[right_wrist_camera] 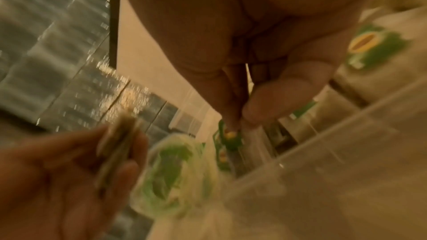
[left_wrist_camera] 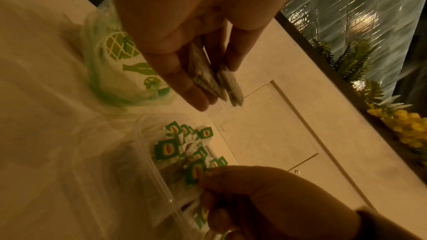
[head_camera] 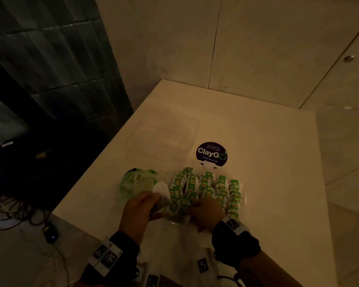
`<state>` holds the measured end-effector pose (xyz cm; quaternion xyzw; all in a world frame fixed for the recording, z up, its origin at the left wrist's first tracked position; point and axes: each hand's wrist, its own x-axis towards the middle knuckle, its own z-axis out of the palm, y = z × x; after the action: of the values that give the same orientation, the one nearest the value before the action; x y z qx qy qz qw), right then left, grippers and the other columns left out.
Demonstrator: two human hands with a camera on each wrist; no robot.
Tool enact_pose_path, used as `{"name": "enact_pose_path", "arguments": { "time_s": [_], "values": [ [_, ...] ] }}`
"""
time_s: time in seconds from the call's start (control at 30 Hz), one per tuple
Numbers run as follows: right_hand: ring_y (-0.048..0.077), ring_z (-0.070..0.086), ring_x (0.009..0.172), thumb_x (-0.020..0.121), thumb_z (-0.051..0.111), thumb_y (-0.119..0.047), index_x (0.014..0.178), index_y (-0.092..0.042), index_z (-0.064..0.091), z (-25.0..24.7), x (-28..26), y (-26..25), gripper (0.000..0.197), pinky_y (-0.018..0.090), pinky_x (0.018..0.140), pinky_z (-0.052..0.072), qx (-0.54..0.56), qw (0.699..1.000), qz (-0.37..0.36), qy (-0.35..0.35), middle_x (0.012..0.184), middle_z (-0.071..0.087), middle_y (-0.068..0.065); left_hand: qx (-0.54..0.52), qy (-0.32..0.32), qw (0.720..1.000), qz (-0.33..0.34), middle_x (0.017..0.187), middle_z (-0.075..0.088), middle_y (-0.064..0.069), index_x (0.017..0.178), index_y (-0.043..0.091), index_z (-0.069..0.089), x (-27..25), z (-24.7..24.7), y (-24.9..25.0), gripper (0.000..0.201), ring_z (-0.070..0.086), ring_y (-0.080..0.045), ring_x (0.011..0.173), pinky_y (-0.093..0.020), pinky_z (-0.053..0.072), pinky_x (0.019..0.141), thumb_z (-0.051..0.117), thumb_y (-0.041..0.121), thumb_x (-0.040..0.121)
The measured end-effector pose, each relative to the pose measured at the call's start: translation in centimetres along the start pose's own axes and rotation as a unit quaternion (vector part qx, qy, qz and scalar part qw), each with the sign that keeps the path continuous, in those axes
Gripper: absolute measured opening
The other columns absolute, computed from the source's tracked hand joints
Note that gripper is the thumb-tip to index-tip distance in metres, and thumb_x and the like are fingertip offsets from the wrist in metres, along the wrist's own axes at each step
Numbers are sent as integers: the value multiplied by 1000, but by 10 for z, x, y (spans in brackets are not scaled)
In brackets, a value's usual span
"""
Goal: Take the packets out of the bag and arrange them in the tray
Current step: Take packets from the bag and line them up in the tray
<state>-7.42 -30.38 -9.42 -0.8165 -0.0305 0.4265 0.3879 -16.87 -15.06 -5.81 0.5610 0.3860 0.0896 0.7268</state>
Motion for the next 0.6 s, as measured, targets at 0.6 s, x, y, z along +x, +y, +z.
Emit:
{"name": "enact_pose_path", "arguments": {
  "time_s": [0.6],
  "values": [
    [-3,53,91,84,56,3,115,-47,58,-30,-24,-33,59,18,78,49,-68,932,-356,-6,116,47,-22,-15,-151,981,-118,56,52,-8,60,9,64,0,15,10,34,46,-18,47,-27,35,43,54,13,92]
  ]
}}
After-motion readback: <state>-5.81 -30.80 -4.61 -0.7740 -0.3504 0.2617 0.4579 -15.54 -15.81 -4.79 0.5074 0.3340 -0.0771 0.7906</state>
